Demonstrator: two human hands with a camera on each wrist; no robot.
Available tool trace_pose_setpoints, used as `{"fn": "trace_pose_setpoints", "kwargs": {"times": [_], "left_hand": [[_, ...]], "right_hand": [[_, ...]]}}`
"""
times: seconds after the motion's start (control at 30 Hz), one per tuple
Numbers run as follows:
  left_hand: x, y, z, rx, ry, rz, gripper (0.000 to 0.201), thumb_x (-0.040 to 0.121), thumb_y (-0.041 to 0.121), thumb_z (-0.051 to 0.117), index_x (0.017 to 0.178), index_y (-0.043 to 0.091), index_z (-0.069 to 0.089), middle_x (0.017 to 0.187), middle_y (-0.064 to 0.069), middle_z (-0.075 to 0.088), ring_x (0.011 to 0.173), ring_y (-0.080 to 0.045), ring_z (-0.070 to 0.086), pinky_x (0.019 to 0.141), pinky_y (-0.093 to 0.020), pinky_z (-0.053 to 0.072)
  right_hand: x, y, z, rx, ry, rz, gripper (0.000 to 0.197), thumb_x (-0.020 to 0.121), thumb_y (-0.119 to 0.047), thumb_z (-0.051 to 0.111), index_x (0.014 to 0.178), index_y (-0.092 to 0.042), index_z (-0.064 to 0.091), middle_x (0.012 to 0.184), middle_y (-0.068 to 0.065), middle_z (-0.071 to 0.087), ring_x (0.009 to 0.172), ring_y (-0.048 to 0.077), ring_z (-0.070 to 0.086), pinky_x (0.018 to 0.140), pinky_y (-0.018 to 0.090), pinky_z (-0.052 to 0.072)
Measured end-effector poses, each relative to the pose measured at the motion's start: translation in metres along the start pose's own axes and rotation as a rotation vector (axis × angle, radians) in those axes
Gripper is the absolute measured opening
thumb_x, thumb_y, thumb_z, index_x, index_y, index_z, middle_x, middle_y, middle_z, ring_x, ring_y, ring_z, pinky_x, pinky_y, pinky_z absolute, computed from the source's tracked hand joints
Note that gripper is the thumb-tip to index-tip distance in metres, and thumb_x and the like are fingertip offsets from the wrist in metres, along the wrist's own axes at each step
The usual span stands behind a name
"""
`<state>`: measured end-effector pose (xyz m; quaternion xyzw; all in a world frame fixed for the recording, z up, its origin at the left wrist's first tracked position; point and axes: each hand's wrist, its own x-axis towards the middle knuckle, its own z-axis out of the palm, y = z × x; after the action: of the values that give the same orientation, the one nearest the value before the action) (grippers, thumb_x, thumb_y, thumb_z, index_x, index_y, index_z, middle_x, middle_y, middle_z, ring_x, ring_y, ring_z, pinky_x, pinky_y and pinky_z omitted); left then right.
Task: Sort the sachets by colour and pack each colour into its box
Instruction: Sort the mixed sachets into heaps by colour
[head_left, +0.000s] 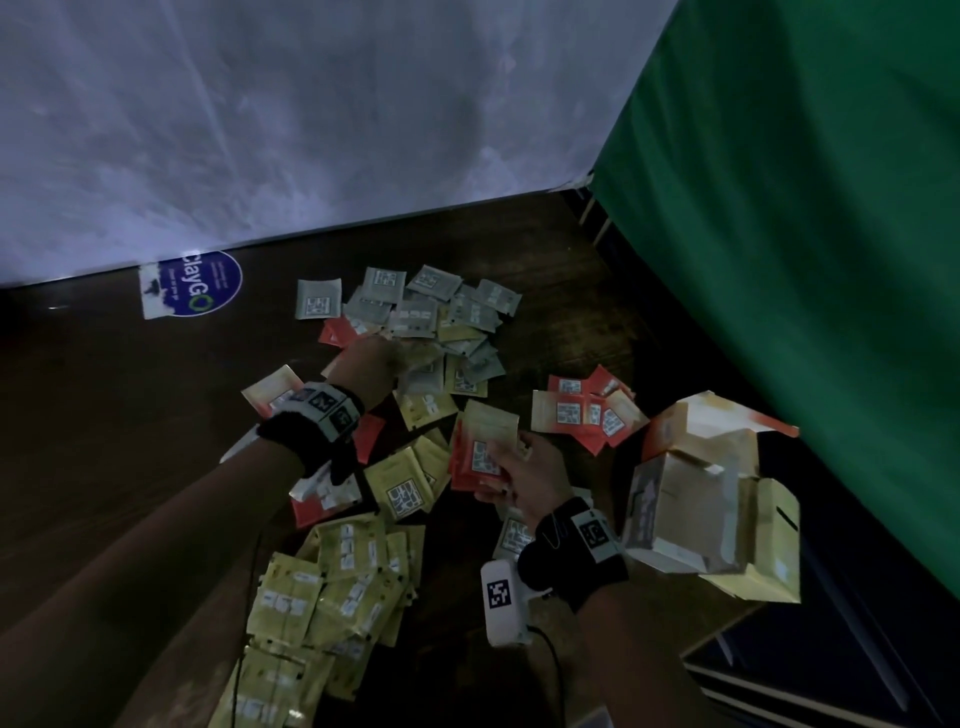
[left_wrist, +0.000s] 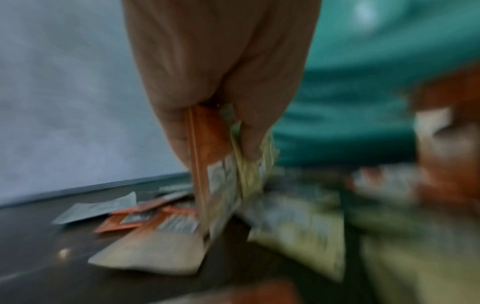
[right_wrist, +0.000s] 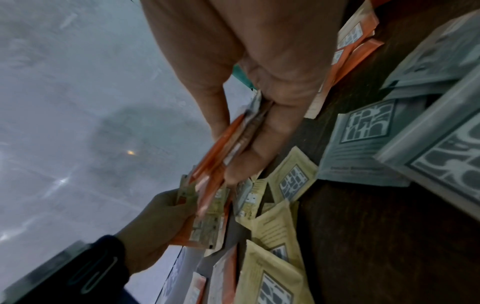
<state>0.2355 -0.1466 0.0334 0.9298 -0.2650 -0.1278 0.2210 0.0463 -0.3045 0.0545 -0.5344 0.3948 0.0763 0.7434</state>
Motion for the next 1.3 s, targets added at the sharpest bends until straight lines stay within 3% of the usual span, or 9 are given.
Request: {"fn": "trace_pose_setpoints", "kwargs": {"times": [0.33,0.5,0.67,0.73,0.8,0.9,1.13,1.2,1.3], "left_hand": [[-0.018,0.003,-0.035,-0.335,0.185,-0.270,0.035,0.065,0.025,0.085,0.089,0.003,0.070,0.089,-0.010,0.065,0.086,-0.023,0.058,0.079,-0.030,0.043],[-0.009,0.000,-0.033,-0.660,0.189,-0.510,0.030,0.060,0.028,0.088,0.064,0.014,0.062,0.069,-0.004,0.063,0.063,-0.017,0.060,0.066,-0.036,0.059],[0.000,0.007,-0.035,-0.879,0.167,-0.552,0.035,0.070,0.024,0.082,0.061,0.016,0.050,0.061,-0.001,0.056,0.049,-0.010,0.053,0.046,-0.024,0.047],[0.001,0.006,-0.035,-0.898,0.153,-0.552,0.026,0.071,0.022,0.081,0.069,0.013,0.057,0.066,-0.004,0.059,0.054,-0.013,0.057,0.049,-0.026,0.049],[0.002,0.004,-0.034,-0.897,0.126,-0.553,0.026,0.077,0.013,0.076,0.099,0.005,0.066,0.079,-0.009,0.066,0.064,-0.022,0.064,0.058,-0.032,0.057],[0.006,0.002,-0.033,-0.913,0.039,-0.609,0.052,0.085,-0.002,0.061,0.135,0.004,0.047,0.109,-0.021,0.065,0.083,-0.032,0.067,0.077,-0.042,0.058],[0.008,0.000,-0.032,-0.621,0.250,-0.514,0.062,0.065,0.031,0.085,0.118,0.011,0.061,0.107,-0.002,0.065,0.093,-0.014,0.061,0.079,-0.027,0.051],[0.011,-0.001,-0.032,-0.652,0.146,-0.533,0.058,0.065,0.021,0.086,0.116,0.011,0.060,0.111,-0.003,0.066,0.095,-0.016,0.064,0.080,-0.029,0.054],[0.008,-0.004,-0.031,-0.287,-0.075,-0.477,0.055,0.067,0.013,0.083,0.116,0.003,0.061,0.118,-0.013,0.063,0.110,-0.029,0.059,0.093,-0.037,0.050]], "right_hand": [[0.009,-0.009,0.018,-0.018,0.012,-0.069,0.043,0.089,-0.014,0.064,0.127,-0.005,0.049,0.113,0.026,0.063,0.076,0.031,0.070,0.054,0.033,0.056],[0.008,-0.007,0.013,-0.005,0.019,-0.057,0.045,0.088,-0.014,0.066,0.128,-0.006,0.047,0.115,0.024,0.062,0.071,0.028,0.070,0.056,0.035,0.057],[0.005,-0.007,0.011,0.007,0.029,-0.075,0.044,0.088,-0.014,0.066,0.127,-0.004,0.048,0.113,0.026,0.063,0.069,0.028,0.069,0.055,0.034,0.056],[0.005,-0.007,0.010,0.016,0.033,-0.081,0.043,0.088,-0.014,0.065,0.127,-0.004,0.049,0.113,0.026,0.063,0.067,0.026,0.069,0.055,0.035,0.056],[0.006,-0.007,0.010,0.023,0.025,-0.083,0.041,0.088,-0.013,0.065,0.126,-0.005,0.050,0.113,0.026,0.063,0.069,0.027,0.069,0.055,0.035,0.057],[0.008,-0.008,0.011,0.028,0.026,-0.090,0.040,0.089,-0.011,0.064,0.126,-0.005,0.049,0.111,0.025,0.064,0.070,0.029,0.068,0.057,0.037,0.057],[0.012,-0.007,0.011,0.036,0.031,-0.092,0.041,0.090,-0.009,0.062,0.127,0.000,0.047,0.089,0.018,0.061,0.040,0.010,0.059,0.054,0.035,0.056],[0.013,-0.009,0.012,0.039,0.028,-0.087,0.040,0.090,-0.006,0.060,0.127,0.001,0.046,0.086,0.018,0.061,0.039,0.009,0.058,0.050,0.033,0.057],[0.012,-0.011,0.013,0.051,0.019,-0.094,0.041,0.090,-0.008,0.062,0.127,0.002,0.047,0.091,0.020,0.062,0.044,0.012,0.062,0.051,0.034,0.057]]}}
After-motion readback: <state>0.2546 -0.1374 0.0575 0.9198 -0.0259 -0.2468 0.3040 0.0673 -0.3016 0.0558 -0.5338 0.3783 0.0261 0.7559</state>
